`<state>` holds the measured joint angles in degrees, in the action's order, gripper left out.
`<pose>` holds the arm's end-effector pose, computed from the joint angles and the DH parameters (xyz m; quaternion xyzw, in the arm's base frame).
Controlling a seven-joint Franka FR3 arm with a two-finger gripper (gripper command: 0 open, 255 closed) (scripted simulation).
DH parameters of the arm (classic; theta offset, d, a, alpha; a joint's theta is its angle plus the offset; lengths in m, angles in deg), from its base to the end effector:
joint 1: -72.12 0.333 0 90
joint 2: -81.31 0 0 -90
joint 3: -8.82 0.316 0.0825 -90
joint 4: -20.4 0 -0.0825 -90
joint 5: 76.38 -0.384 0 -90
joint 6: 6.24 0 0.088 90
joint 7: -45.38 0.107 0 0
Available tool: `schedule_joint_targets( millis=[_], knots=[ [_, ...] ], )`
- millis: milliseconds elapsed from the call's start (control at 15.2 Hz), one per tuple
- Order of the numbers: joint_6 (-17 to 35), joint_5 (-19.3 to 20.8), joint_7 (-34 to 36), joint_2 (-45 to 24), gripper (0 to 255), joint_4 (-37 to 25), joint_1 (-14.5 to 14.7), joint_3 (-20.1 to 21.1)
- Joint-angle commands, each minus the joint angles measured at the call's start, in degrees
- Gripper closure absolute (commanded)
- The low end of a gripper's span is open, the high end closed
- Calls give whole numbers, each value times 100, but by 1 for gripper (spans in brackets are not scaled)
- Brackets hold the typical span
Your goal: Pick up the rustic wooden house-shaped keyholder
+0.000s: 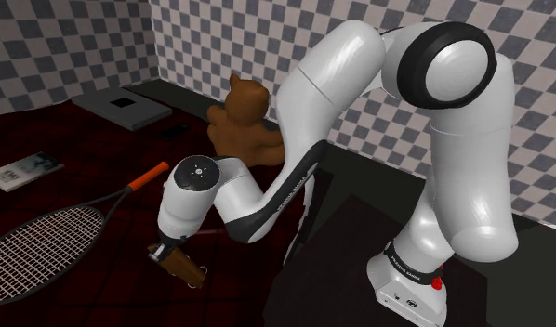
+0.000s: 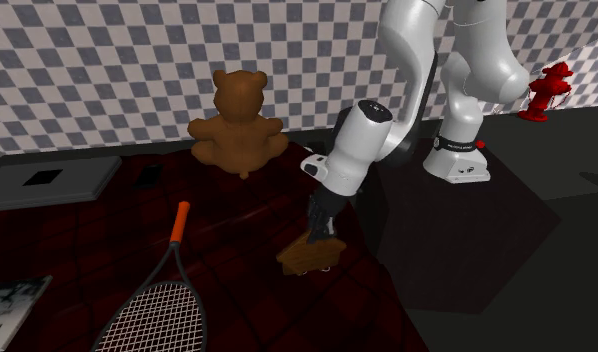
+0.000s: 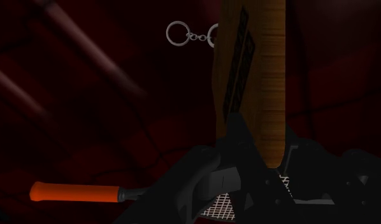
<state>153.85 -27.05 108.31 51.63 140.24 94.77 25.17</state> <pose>0.4378 0.3976 0.1970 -0.9740 -0.1537 -0.1656 0.0146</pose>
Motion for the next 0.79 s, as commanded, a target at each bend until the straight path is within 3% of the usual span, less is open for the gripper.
schedule_joint_targets(
  millis=[0,264,726],
  knots=[
    [7,1,2,-5,255,0,5,4],
    [3,-3,-3,-10,255,-9,4,6],
    [-297,-516,-474,442,255,133,-291,392]
  ],
)
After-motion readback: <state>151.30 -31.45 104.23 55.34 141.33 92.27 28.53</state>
